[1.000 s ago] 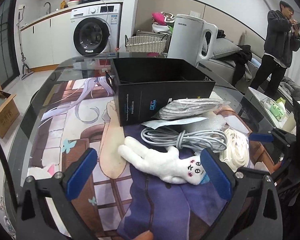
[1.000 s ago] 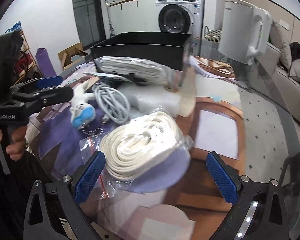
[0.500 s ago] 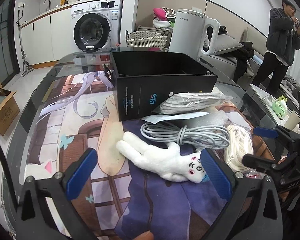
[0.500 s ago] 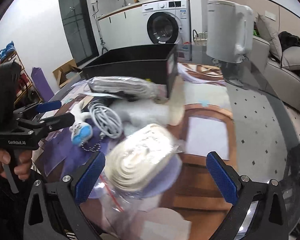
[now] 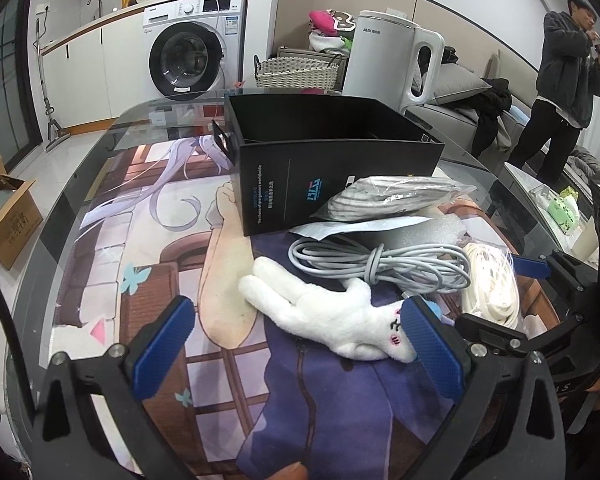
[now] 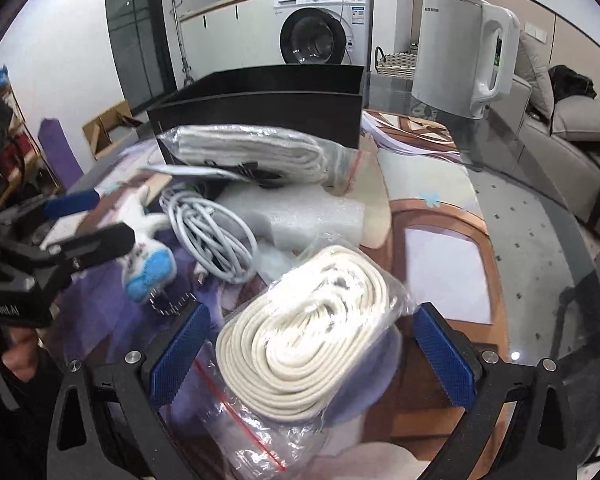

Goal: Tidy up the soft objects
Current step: 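Move the left gripper to the white plush bunny while the right gripper approaches the bagged rope coil, then grasp the white plush bunny with the left gripper while the right gripper grasps the bagged rope coil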

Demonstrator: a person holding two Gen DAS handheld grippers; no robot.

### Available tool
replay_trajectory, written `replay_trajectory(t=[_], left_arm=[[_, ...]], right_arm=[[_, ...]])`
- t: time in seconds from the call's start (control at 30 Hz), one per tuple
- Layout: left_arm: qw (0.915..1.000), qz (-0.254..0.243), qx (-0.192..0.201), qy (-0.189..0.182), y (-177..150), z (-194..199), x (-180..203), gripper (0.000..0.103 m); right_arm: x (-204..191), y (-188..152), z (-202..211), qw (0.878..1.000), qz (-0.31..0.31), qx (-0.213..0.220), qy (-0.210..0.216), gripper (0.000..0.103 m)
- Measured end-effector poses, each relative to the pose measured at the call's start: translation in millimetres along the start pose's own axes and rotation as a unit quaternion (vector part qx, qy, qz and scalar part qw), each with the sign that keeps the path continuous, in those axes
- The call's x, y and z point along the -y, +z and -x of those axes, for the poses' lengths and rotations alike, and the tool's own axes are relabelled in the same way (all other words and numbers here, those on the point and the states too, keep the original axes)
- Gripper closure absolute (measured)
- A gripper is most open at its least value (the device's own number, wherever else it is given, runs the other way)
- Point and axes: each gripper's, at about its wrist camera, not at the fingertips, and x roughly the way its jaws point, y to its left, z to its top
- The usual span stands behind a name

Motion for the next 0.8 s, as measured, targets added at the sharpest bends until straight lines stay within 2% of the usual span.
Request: replay_trajectory(t=[0.2,0.43,0.57,0.8], left_arm=[[1.0000,0.002,0.001,0.000,0.6,0.8,2.1,0.000],[1.0000,0.004,-0.002,0.002,-0.2,-0.9,2.1,0.000],[1.0000,0.008,-0.005,0.003,-0.7,-1.8,1.1,0.000],[0.9998,0.015,-0.010,0.003,1.0,-4.3,0.6,0.000]], right_arm=[[20.5,-14.2,12.4,1.000,-0.006,0.002,0.004,0.001],[43.1,-12.3,16.0,0.998,-0.057,0.013,0.004,0.001],[39.1,-9.4,14.6,0.998,-0.053,0.019,0.000,0.009],[33.2,0.3,4.4,0.999,-0.042,0.024,-0.004,0.015]])
